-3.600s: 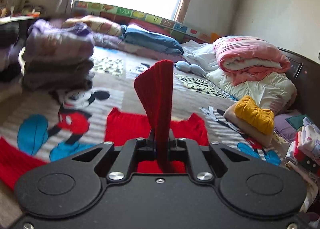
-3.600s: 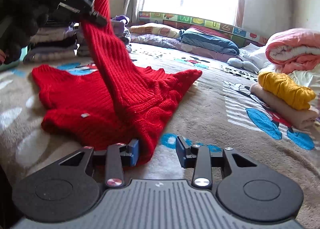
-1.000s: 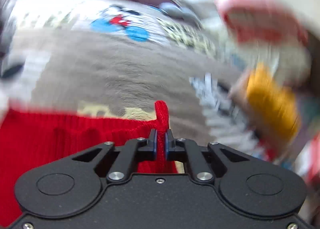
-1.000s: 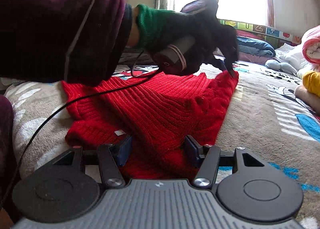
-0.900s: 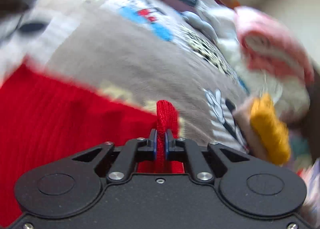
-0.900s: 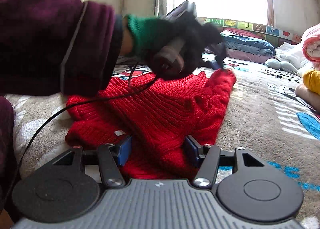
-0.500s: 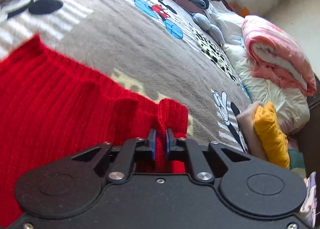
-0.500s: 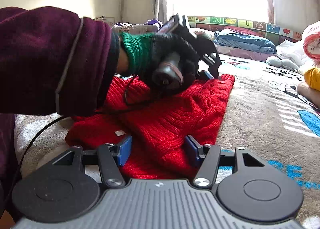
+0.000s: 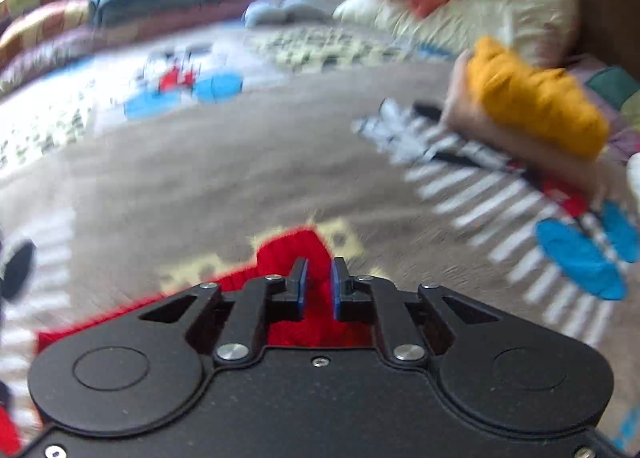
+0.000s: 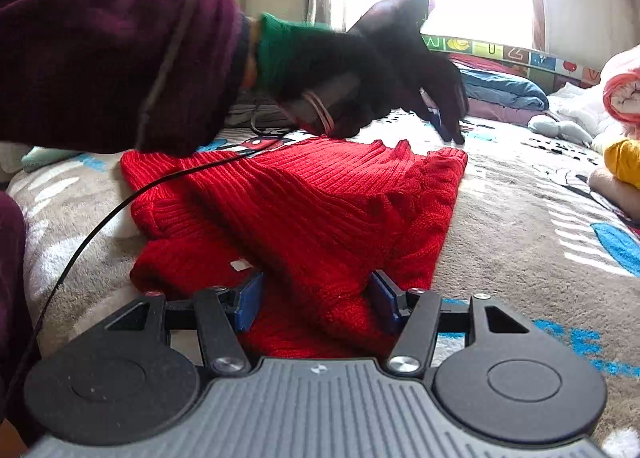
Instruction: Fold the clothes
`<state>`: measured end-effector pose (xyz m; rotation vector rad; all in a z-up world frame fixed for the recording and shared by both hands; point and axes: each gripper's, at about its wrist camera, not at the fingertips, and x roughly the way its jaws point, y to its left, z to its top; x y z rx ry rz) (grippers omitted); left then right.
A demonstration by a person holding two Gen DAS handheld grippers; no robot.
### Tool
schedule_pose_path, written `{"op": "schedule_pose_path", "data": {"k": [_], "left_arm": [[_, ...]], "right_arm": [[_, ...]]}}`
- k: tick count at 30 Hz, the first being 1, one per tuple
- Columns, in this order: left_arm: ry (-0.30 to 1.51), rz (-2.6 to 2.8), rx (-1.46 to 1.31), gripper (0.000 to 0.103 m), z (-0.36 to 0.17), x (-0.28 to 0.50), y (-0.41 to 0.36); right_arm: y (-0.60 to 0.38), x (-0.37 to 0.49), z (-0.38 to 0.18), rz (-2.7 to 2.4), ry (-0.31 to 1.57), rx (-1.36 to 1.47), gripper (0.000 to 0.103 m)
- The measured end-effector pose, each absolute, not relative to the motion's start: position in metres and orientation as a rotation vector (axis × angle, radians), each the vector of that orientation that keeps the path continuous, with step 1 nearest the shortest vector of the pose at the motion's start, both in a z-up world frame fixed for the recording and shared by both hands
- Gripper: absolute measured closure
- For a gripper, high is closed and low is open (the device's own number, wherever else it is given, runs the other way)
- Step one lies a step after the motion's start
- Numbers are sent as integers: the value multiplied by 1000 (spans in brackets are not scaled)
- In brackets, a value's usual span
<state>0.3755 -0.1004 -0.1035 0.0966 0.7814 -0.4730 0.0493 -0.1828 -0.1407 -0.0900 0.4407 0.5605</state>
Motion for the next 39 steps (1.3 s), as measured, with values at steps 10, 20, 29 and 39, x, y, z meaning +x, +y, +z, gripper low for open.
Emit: {"op": "schedule_pose_path", "data": {"k": [10, 20, 29, 39], "left_arm": [[746, -347, -38, 89, -94, 362, -97], [757, -489, 135, 89, -118, 275, -98], [644, -437, 180, 88, -69, 195, -80], [677, -279, -186, 58, -85, 106, 20]], "right_arm": [[-183, 51, -141, 563, 443, -86, 44], [-178, 47, -139, 550, 439, -107, 44], [-176, 30, -133, 548, 406, -128, 44], [-206, -9, -102, 519, 341, -122, 44]]}}
